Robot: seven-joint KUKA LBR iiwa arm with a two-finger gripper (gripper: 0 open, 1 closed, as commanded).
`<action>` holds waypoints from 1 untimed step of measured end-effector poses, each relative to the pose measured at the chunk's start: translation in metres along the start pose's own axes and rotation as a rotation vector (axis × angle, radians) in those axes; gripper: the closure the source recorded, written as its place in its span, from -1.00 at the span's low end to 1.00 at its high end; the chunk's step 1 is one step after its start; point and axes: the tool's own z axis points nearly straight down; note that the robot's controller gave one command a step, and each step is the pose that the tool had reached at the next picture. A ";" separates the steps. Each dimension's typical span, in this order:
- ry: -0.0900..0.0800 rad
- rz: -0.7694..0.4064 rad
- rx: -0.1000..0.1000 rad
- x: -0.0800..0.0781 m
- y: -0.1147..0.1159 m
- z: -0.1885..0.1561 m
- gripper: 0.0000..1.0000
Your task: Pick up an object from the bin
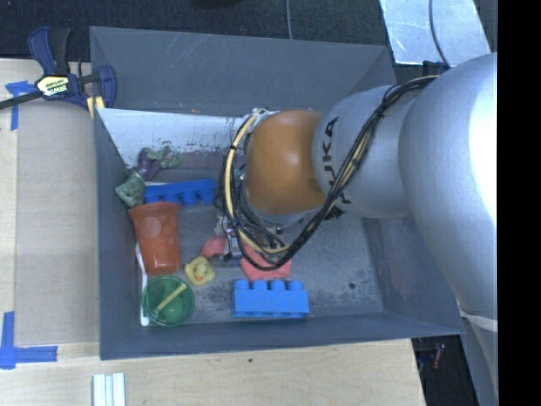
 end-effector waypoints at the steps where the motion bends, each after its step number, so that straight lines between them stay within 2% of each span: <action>1: 0.000 0.000 0.000 0.000 0.000 0.000 1.00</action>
Offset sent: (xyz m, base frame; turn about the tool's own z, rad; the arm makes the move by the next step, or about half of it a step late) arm 0.0063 -0.0253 0.2130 -0.1484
